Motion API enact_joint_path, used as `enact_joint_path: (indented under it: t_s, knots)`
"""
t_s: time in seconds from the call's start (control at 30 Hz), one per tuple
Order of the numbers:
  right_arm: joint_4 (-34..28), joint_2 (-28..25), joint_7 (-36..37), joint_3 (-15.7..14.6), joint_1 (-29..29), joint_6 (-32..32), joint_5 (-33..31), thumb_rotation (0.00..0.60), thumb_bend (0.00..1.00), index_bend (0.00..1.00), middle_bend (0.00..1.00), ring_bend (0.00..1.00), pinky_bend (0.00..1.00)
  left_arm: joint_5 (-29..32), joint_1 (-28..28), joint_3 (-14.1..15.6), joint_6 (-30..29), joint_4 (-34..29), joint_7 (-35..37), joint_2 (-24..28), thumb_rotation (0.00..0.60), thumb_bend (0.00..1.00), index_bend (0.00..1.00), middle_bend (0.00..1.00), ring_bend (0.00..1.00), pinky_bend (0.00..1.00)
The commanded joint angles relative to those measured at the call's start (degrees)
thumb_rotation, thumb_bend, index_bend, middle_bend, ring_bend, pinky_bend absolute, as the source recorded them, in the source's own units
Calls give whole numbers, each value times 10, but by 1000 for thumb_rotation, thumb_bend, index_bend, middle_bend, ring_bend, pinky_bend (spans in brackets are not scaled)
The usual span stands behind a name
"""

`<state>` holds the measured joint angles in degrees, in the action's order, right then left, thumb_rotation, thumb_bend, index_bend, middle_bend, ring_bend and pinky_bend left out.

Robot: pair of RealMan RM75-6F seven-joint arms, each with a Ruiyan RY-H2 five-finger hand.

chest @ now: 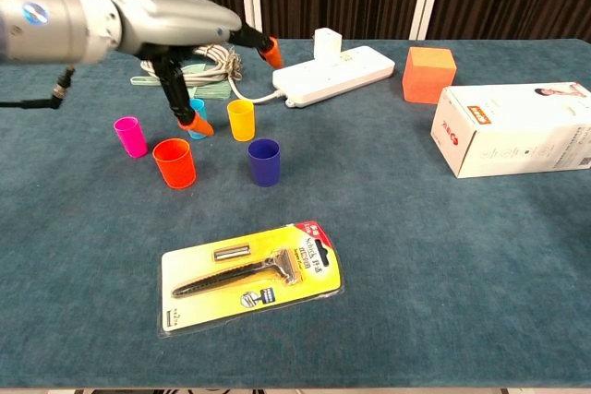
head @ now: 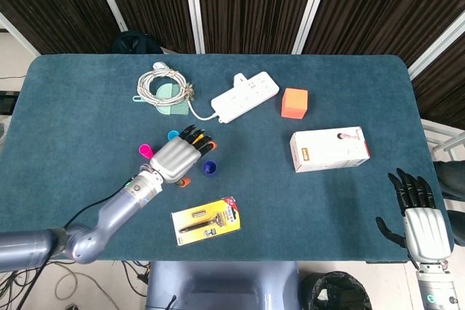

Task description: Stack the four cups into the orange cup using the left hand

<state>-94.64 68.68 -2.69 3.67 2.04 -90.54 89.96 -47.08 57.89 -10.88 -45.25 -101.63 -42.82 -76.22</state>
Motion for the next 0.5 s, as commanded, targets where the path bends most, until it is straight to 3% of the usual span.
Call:
enact_joint_path:
  t_s: [0.03,0.5]
  knots:
    - [0,0,2,0,0,1,-2,600,343,89,44,87,36,24,22,19,-20,26,-31,-29,600,157,162,97,0,0]
    - [10,9,-5,1,5,20,-16,600,344,89,44,87,36,80,55,41,-27,108,-44,-101,600,188,250,99,0,0]
